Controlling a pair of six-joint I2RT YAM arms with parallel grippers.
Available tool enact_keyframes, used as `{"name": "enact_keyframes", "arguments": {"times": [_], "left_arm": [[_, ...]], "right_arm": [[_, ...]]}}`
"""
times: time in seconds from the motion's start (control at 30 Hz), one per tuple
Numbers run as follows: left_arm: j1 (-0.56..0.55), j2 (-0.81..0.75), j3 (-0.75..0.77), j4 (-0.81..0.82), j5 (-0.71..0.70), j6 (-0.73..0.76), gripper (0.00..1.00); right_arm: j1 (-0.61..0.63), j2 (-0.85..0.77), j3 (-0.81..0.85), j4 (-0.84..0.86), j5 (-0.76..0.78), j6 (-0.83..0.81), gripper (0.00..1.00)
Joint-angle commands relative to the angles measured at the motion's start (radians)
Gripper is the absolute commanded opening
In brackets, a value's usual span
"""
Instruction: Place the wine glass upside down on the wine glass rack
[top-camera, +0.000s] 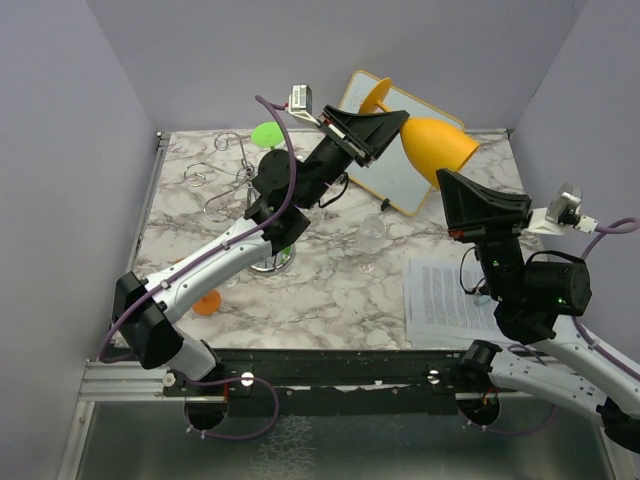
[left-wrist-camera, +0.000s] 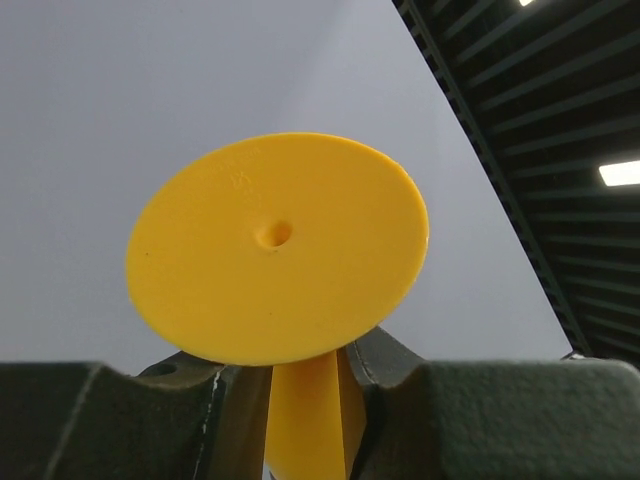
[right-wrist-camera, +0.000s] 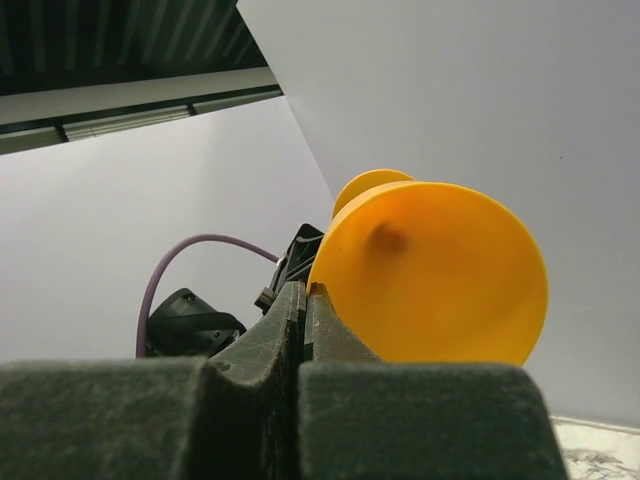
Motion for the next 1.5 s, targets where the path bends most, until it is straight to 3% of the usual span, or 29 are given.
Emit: {"name": "enact_keyframes", "arguments": {"times": [0.0,0.13,0.27,0.3,0.37,0.43,0.5,0.57,0.83,1.07,1.3,1.47], "left_arm": [[-0.004,0.021,-0.001,0.091,0.026,-0.040,0.27],[-0.004,0.016,-0.007,0.117,0.027,-0.018,0.02],[-0.004,-0.004,-0.020,0.127,0.009,0.067,0.00],[-0.001,-0.007,-0.010,0.126,0.021,0.115,0.00],[0.017,-0.010,0.033,0.087,0.056,0.229,0.00],[0.049,0.000,0.108,-0.011,0.109,0.323,0.00],[0.095,0.021,0.193,-0.115,0.172,0.392,0.00],[0.147,0.038,0.280,-0.241,0.236,0.451,0.00],[0.366,0.065,0.573,-0.726,0.300,0.705,0.00],[0.593,0.106,0.768,-1.024,0.172,0.855,0.00],[0.868,0.083,0.713,-1.053,0.152,0.898,0.00],[0.978,0.038,0.614,-1.049,0.144,1.018,0.00]], "right_arm": [[0.007,0.016,-0.033,0.027,-0.061,0.030,0.01],[0.007,0.013,-0.040,0.027,-0.056,0.037,0.01],[0.007,0.006,-0.033,-0.004,-0.026,0.048,0.01],[0.007,0.005,-0.028,-0.021,-0.006,0.057,0.08],[0.007,0.003,-0.014,-0.053,0.026,0.058,0.36],[0.007,0.000,0.001,-0.084,0.048,0.051,0.57],[0.007,-0.004,0.013,-0.114,0.068,0.047,0.69],[0.007,-0.008,0.025,-0.140,0.083,0.047,0.75],[0.007,-0.007,0.041,-0.185,0.112,0.042,0.77],[0.007,0.014,0.062,-0.214,0.114,0.052,0.77],[0.007,0.037,0.095,-0.245,0.098,0.047,0.77],[0.007,0.040,0.095,-0.255,0.113,0.041,0.77]]}}
